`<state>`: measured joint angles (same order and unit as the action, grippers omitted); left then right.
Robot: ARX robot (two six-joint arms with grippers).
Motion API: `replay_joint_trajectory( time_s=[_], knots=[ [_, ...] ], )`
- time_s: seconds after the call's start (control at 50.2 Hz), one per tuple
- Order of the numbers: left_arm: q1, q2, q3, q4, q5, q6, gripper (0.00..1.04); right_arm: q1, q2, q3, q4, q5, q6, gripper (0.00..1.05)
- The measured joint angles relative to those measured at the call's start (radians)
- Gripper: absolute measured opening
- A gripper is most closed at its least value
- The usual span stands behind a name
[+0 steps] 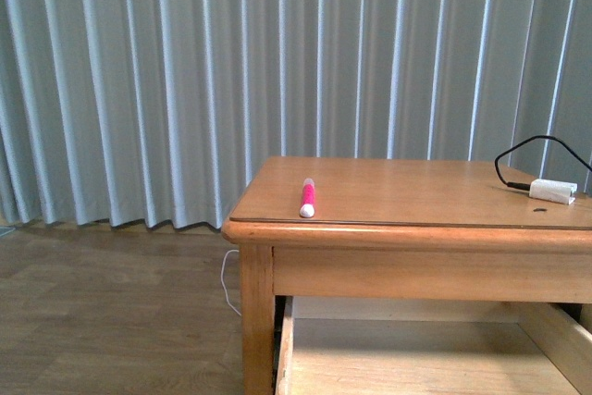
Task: Place pink marker in drawer with both arms
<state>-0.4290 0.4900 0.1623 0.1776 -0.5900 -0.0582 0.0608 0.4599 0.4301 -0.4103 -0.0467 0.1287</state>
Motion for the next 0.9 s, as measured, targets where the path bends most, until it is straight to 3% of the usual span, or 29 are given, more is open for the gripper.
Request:
replay_joint_trajectory(
  time_s=[0.159,0.379,0.678,0.897],
  knots=[
    [-0.002,0.44,0.291,0.218,0.171,0.055,0.98,0.0,0.0,0.0,0.0,0.0,0.0,0.96],
    [0.021,0.916,0.683,0.227,0.315,0.105,0.98,0.0,0.0,0.0,0.0,0.0,0.0,0.96],
    [0.013,1.336,1.178,0.076,0.326,0.122,0.98,0.0,0.0,0.0,0.0,0.0,0.0,0.96],
    [0.003,1.5,1.394,-0.048,0.326,0.105,0.98,0.0,0.0,0.0,0.0,0.0,0.0,0.96]
  ],
)
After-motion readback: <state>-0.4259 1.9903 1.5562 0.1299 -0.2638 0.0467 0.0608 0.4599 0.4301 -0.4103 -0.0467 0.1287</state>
